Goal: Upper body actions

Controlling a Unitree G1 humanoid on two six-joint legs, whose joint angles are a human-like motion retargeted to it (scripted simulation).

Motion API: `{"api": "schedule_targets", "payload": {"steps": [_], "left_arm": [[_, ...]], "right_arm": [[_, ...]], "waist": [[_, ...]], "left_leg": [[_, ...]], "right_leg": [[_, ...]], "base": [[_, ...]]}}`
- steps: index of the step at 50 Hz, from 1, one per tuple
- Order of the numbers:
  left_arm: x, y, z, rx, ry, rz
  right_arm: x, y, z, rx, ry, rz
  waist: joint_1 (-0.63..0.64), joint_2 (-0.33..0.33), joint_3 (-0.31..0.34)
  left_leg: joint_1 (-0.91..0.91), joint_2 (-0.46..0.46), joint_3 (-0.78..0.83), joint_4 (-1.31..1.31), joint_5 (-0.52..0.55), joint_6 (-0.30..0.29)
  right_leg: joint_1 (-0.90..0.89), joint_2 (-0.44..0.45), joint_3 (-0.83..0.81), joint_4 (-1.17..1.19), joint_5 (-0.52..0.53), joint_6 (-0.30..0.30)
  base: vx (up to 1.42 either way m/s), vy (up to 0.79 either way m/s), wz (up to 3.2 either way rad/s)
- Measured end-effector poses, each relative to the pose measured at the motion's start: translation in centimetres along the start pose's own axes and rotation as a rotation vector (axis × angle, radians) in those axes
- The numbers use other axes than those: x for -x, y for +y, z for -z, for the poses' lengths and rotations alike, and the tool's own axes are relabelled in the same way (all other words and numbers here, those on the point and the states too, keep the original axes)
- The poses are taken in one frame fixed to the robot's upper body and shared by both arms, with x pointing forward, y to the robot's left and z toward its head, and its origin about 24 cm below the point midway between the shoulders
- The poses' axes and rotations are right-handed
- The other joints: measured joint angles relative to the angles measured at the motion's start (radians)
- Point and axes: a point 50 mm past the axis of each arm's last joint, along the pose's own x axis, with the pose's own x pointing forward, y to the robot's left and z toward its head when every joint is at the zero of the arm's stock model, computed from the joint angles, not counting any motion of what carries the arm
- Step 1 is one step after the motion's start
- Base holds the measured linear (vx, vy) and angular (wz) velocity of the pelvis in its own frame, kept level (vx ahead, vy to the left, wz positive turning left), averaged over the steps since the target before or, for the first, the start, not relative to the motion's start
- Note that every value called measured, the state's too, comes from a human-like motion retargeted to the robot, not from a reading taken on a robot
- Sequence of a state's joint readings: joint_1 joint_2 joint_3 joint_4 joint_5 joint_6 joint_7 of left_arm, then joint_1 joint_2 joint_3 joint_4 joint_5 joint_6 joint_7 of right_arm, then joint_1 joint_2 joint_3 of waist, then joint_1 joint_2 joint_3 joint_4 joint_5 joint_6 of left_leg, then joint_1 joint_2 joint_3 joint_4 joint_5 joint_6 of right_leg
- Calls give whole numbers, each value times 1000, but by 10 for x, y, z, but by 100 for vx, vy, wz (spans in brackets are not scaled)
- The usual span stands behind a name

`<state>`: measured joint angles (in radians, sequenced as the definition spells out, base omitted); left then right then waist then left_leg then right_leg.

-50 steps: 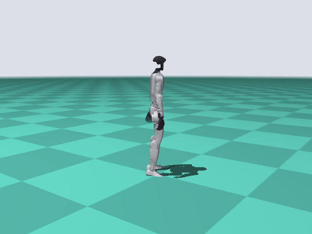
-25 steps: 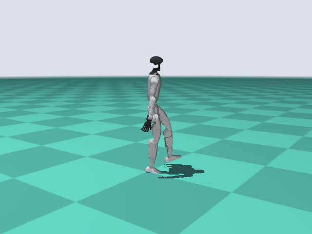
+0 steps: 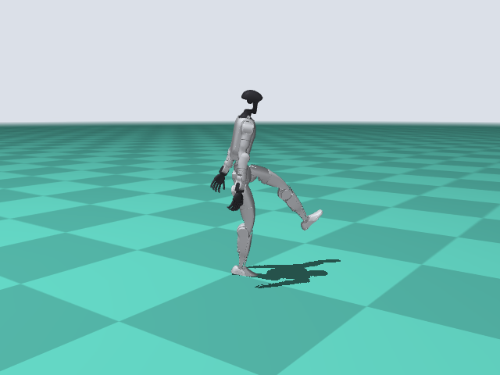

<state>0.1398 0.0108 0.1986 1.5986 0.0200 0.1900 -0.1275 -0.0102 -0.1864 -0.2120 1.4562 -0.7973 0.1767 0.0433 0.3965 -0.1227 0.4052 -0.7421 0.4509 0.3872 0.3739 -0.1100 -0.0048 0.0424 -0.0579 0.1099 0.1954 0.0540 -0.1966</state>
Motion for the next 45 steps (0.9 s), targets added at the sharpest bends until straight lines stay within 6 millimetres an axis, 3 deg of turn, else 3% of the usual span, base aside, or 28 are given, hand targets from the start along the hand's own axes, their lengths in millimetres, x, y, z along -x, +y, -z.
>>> {"api": "schedule_targets", "payload": {"steps": [6, 10, 13, 15, 20, 25, 30, 36, 39, 42, 43, 45], "left_arm": [[7, 17, -26, -47, -67, -94], [12, 24, -40, -17, -116, -176], [18, 26, -61, -3, -167, -193], [26, 25, -82, -9, -214, -194], [35, 18, -107, -68, -294, -195], [35, 14, -111, -114, -319, -185], [25, 18, -84, -91, -231, -157], [3, 15, -13, 60, -59, -92], [-2, 12, 22, 108, 54, -76], [-2, 11, 46, 113, 141, -49], [-1, 12, 50, 111, 161, -43], [0, 15, 53, 101, 179, -40]], "right_arm": [[0, 24, 56, -23, 188, -81], [2, 34, 78, -71, 275, -102], [3, 36, 76, -142, 291, -114], [3, 32, 66, -211, 276, -129], [1, 30, 46, -257, 207, -155], [1, 11, 5, -155, 67, -109], [7, -5, -41, -57, -104, -84], [15, -16, -73, 34, -238, -54], [14, -19, -70, 55, -267, -25], [10, -21, -52, 35, -239, 2], [8, -21, -43, 25, -217, 6], [4, -19, -26, 13, -161, 6]], "waist": [[-146, 73, -186], [-256, 98, -294], [-349, 130, -338], [-412, 166, -337], [-415, 189, -348], [-432, 176, -361], [-380, 140, -355], [-294, 106, -381], [-284, 96, -405], [-286, 91, -424], [-283, 94, -430], [-261, 126, -437]], "left_leg": [[263, -173, 2, 65, 61, -29], [433, -284, -13, 38, 145, -23], [529, -331, -37, -14, 252, -39], [592, -341, -66, -65, 213, -124], [688, -407, -60, -278, 135, -79], [664, -435, -102, -317, 122, -65], [666, -451, -66, -304, 93, -40], [704, -477, 4, -327, 58, -17], [706, -495, -14, -316, 40, -2], [703, -511, -70, -289, 23, 10], [702, -507, -87, -278, 18, 12], [706, -460, -104, -252, 6, 8]], "right_leg": [[-16, 28, -156, -85, 1, 21], [-35, 23, -260, -125, -8, 41], [-42, 36, -352, -146, -21, 53], [-36, 58, -427, -153, -34, 58], [-25, 73, -482, -174, -40, 75], [-39, 47, -526, -196, -27, 103], [-46, 23, -491, -213, 2, 122], [-59, -2, -415, -203, 10, 152], [-46, -21, -435, -183, -14, 172], [-30, -47, -492, -110, -47, 185], [-39, -54, -508, -55, -44, 175], [-114, -54, -495, 148, -48, 90]], "base": [[11, 15, 144], [7, 19, 152], [-6, 13, 153], [-8, 19, 145], [-11, 21, 65], [-17, 20, 50], [-13, 23, -28], [-8, 22, -59], [-7, 23, 28], [-4, 16, 84], [-4, 16, 59], [3, 10, 40]]}}
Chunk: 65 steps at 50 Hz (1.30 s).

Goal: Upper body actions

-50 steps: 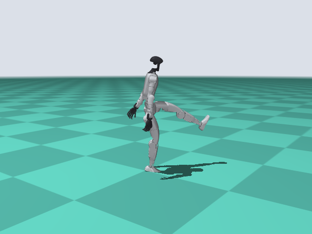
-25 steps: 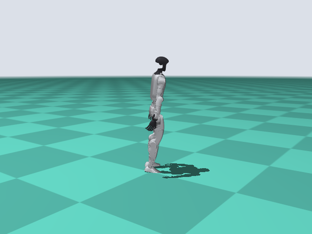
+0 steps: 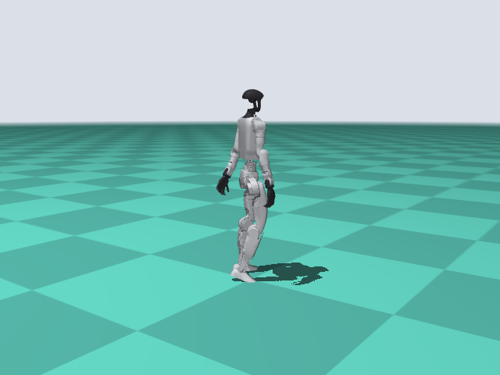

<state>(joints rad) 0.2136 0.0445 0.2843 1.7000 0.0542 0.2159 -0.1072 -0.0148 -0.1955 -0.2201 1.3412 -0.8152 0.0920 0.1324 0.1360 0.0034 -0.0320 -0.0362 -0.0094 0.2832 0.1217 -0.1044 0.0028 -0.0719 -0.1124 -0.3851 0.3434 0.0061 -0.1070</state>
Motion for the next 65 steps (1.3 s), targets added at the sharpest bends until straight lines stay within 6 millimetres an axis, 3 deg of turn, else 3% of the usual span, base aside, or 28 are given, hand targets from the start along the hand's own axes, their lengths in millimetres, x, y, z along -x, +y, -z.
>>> {"api": "schedule_targets", "payload": {"steps": [2, 6, 10, 16, 20, 22, 26, 30, 35, 38, 41, 43, 45, 48, 50, 52, 57, 60, 65], "left_arm": [[2, 5, -5, -17, -2, -20], [13, 13, -38, -63, -69, -88], [39, 7, -103, -175, -264, -122], [113, -6, -207, -307, -612, -240], [147, -24, -239, -355, -818, -294], [154, -35, -246, -376, -892, -290], [143, -45, -237, -394, -880, -245], [116, -37, -215, -329, -758, -184], [59, -15, -142, -257, -419, -136], [31, 0, -88, -212, -229, -128], [13, 6, -43, -83, -113, -113], [5, 4, -20, 28, -57, -82], [0, 0, -1, 124, -13, -40], [-3, -3, 13, 206, 26, 5], [-3, -7, 9, 216, 21, 19], [1, -12, -9, 187, -25, 26], [21, -27, -78, 31, -269, 26], [40, -32, -117, -68, -405, -13], [68, -42, -161, -151, -572, -62]], "right_arm": [[0, 3, 18, -9, 56, -1], [2, 14, 49, -65, 148, -2], [5, 19, 70, -146, 212, -6], [18, 40, 113, -313, 422, -79], [39, 79, 153, -428, 631, -179], [43, 97, 158, -480, 651, -211], [39, 111, 147, -486, 585, -229], [21, 85, 113, -363, 418, -209], [8, 48, 82, -213, 291, -113], [4, 27, 64, -162, 235, -55], [1, 2, 35, -130, 126, 16], [2, -14, 15, -114, 46, 61], [3, -25, -2, -101, -23, 95], [5, -31, -18, -82, -90, 105], [6, -31, -26, -67, -116, 98], [6, -31, -32, -54, -129, 88], [4, -21, -30, -11, -90, 55], [1, -5, -11, 13, 4, 18], [3, 37, 44, -46, 239, -106]], "waist": [[-51, 18, 18], [-149, 15, 76], [-286, 43, 231], [-514, 163, 412], [-531, 235, 424], [-503, 250, 405], [-469, 208, 368], [-430, 117, 336], [-277, 23, 168], [-163, -2, 64], [-77, -10, 10], [-38, -19, -16], [-9, -32, -37], [10, -48, -47], [24, -39, -54], [17, -19, -50], [-51, 8, 19], [-102, 23, 27], [-109, 24, -2]], "left_leg": [[18, 12, -64, 15, 0, 4], [67, 7, -120, 20, 4, 22], [147, 38, -166, 27, 12, 50], [104, 197, -310, 126, -9, 45], [49, 273, -376, 206, -41, 51], [30, 280, -393, 230, -56, 55], [44, 232, -396, 210, -45, 62], [76, 138, -329, 183, -44, 72], [83, 8, -165, 70, -22, 79], [47, -20, -71, 39, -24, 70], [30, -26, 12, 10, -26, 59], [20, -38, 62, -11, -27, 55], [15, -60, 106, -36, -25, 54], [43, -97, 140, -83, -20, 52], [36, -83, 164, -87, -17, 43], [14, -60, 164, -79, -12, 37], [11, -44, 113, -78, 17, 35], [-2, -35, 63, -76, 33, 29], [-32, -25, 25, -71, 48, 14]], "right_leg": [[-81, 5, 33, 128, -10, 1], [-284, -36, 8, 38, -12, 71], [-548, -82, 43, -103, -49, 111], [-937, -209, 28, -103, -38, 77], [-1051, -207, 138, -104, -23, 57], [-1040, -210, 151, -114, -18, 57], [-900, -233, 118, -124, -3, 81], [-685, -203, 97, -136, 38, 103], [-473, -92, 204, -46, 88, 98], [-330, -38, 211, 15, 124, 79], [-179, -2, 220, 31, 154, 52], [-83, 9, 231, -19, 166, 79], [-4, 19, 226, -110, 40, 116], [38, 20, 256, -283, 38, 120], [41, 23, 274, -336, 78, 137], [32, 16, 212, -349, 87, 155], [34, 51, 222, -313, 58, 103], [50, 50, 169, -320, 49, 100], [57, 57, 127, -360, 59, 92]], "base": [[3, 4, 114], [-8, 1, 75], [-14, 11, 71], [-22, 13, 112], [12, -6, 69], [5, -8, 35], [-6, -3, 20], [-2, 3, -61], [11, -1, -152], [25, -8, -163], [15, -5, -144], [8, -3, -124], [16, -5, -89], [20, -4, -58], [7, -6, -55], [-2, -11, -8], [-2, -12, 54], [0, -13, 85], [6, -8, 41]]}}
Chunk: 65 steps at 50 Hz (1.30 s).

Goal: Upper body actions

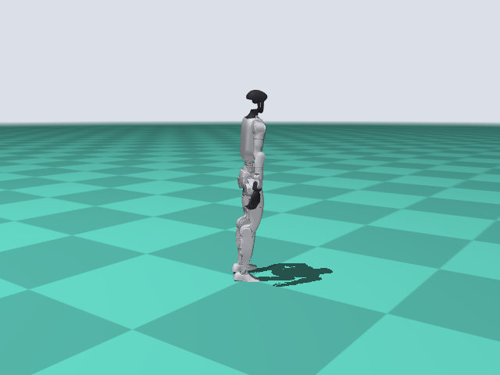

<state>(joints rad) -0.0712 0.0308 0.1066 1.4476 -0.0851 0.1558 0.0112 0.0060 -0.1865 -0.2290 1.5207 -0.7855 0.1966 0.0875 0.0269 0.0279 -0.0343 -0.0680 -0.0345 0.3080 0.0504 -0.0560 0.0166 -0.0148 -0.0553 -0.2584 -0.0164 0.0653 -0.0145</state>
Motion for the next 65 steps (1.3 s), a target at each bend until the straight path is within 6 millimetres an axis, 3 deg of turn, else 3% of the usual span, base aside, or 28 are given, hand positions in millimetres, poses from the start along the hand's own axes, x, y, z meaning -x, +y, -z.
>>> {"api": "schedule_targets", "payload": {"steps": [5, 8, 11, 20, 26, 36, 47, 65], "left_arm": [[2, -11, -23, 53, -109, 25], [1, -16, -15, 102, -92, 48], [-1, -14, 5, 102, -14, 52], [3, -10, 72, 145, 253, 55], [6, -9, 91, 191, 329, 55], [4, -7, 80, 132, 298, 54], [2, -15, 63, 103, 234, 71], [4, -8, 78, 108, 299, 51]], "right_arm": [[-1, 25, 32, -53, 144, -102], [-2, 26, 36, -36, 152, -90], [-3, 24, 36, -7, 141, -74], [-1, 9, 5, -9, 24, -46], [3, 0, -23, 3, -88, -35], [7, -4, -39, 41, -152, -22], [3, 4, -22, 53, -77, -48], [-1, 13, 0, 43, 1, -76]], "waist": [[32, -2, 9], [1, 6, 11], [-26, 15, -2], [-21, 20, -6], [-13, 17, -11], [-1, 3, -9], [3, -3, -16], [-12, 3, -31]], "left_leg": [[0, 17, 16, -4, 8, -13], [2, 27, 15, -3, 10, -18], [-1, 36, 19, -5, 11, -22], [17, 56, 70, -17, 7, -29], [19, 62, 77, -21, 10, -33], [21, 51, 49, -20, 20, -31], [19, 39, 32, -14, 21, -28], [25, 38, 58, -16, 15, -26]], "right_leg": [[-15, 12, 14, 11, -2, -13], [-12, 22, 11, 8, -3, -18], [-18, 32, 14, 6, -2, -24], [-39, 59, 61, 12, 10, -38], [-45, 66, 67, 13, 12, -42], [-24, 59, 36, 11, 3, -44], [-11, 49, 18, 10, -6, -44], [-20, 52, 42, 12, -4, -43]], "base": [[4, -8, -14], [5, -6, -2], [7, -5, -6], [3, -3, -29], [0, 0, 0], [0, 0, 0], [0, 0, 0], [0, 0, 0]]}}
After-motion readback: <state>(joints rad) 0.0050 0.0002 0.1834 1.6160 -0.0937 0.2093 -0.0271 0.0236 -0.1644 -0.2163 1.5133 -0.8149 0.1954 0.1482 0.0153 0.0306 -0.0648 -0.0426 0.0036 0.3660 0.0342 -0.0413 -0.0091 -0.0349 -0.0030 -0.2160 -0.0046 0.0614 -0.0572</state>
